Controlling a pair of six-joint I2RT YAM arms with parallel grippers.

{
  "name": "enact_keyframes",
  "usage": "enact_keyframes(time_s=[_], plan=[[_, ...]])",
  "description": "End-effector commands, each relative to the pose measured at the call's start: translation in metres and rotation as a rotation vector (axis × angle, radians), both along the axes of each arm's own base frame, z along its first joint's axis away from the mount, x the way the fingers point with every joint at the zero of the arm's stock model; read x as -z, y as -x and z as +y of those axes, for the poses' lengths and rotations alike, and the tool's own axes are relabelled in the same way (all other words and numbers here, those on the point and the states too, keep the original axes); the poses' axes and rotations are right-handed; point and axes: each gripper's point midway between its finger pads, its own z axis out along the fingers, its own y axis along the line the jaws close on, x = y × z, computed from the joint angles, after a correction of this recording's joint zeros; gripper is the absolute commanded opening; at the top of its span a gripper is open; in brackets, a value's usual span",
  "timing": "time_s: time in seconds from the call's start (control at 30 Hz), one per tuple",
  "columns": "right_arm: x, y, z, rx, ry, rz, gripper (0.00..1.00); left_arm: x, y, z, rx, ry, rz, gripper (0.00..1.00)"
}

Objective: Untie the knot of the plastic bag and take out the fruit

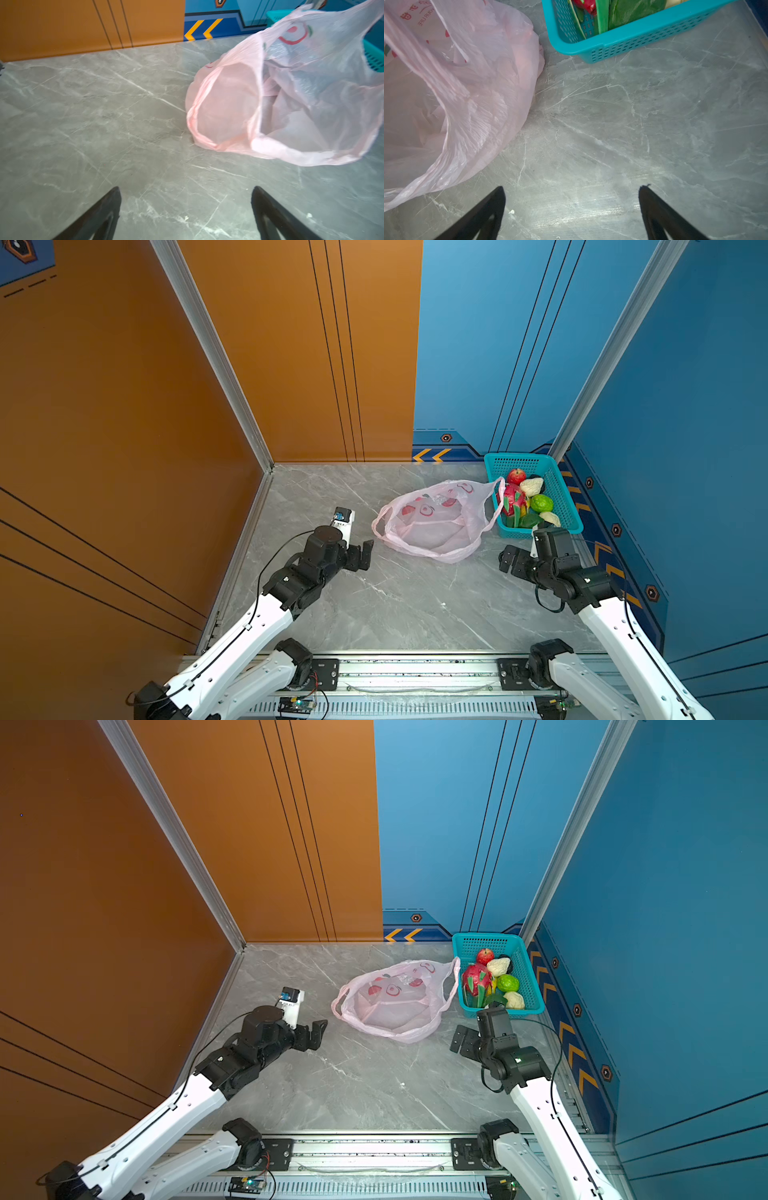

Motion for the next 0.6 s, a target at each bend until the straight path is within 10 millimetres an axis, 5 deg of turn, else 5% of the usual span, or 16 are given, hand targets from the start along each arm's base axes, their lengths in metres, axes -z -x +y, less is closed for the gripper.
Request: enact_keyframes(time_s=[0.0, 0.37, 0.57], plan=[[-0.006, -0.026, -0.009, -0.059, 0.094, -0.107, 1.0, 0.008, -0.007, 0.029, -0.089, -0.055, -0.029, 0.98], [0.001, -0.091, -0.032, -0.086, 0.217, -0.305, 1.0, 0.024, -0.052, 0.087, -0.242, -0.109, -0.126, 0.98], [0.023, -0.119, -0.04, -0.105, 0.259, -0.356, 1.0, 0.044, -0.073, 0.103, -0.283, -0.132, -0.184, 0.98]])
